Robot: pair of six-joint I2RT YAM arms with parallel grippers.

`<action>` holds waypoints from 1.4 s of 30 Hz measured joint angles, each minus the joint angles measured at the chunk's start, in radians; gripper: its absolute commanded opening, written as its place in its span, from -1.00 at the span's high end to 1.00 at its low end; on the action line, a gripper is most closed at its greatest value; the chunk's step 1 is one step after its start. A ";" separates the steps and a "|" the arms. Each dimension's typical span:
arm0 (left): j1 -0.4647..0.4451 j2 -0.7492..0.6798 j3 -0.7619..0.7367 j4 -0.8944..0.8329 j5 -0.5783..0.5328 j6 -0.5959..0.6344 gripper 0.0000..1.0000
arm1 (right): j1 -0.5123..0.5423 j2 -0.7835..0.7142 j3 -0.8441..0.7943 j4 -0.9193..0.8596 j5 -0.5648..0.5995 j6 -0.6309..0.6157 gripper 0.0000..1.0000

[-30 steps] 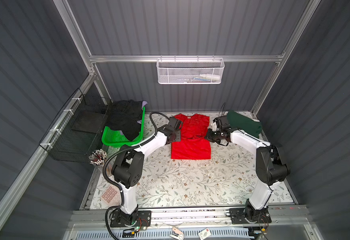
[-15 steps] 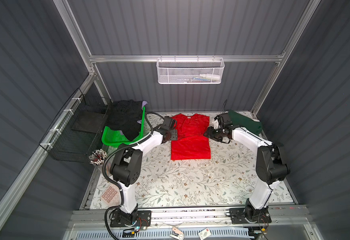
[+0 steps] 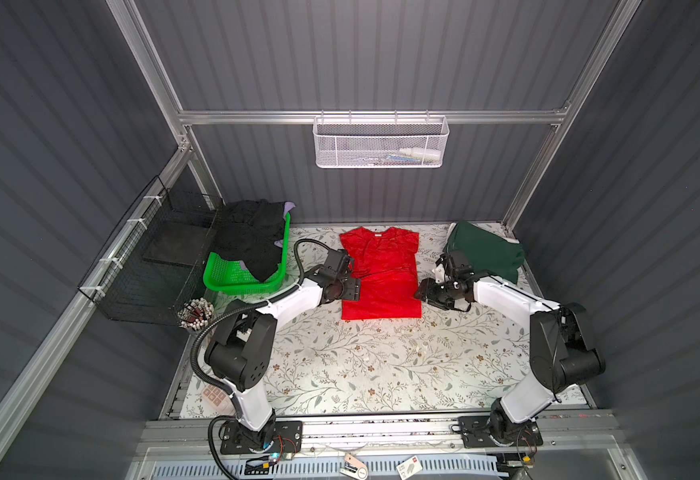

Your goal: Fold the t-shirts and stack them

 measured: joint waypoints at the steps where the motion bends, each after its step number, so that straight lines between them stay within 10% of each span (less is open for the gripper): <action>1: -0.005 0.030 0.029 -0.006 0.000 0.011 -0.42 | 0.000 -0.009 -0.017 0.004 -0.002 0.005 -0.17; 28: 0.008 0.473 0.533 -0.054 -0.062 0.202 -0.22 | -0.005 -0.055 -0.094 0.028 -0.003 0.033 -0.12; 34: 0.026 0.501 0.634 -0.053 -0.080 0.228 -0.51 | -0.006 -0.090 -0.110 0.029 -0.003 0.034 -0.17; 42: 0.034 0.290 0.450 0.049 -0.064 0.197 -0.98 | -0.009 -0.100 -0.140 0.026 0.002 0.048 -0.81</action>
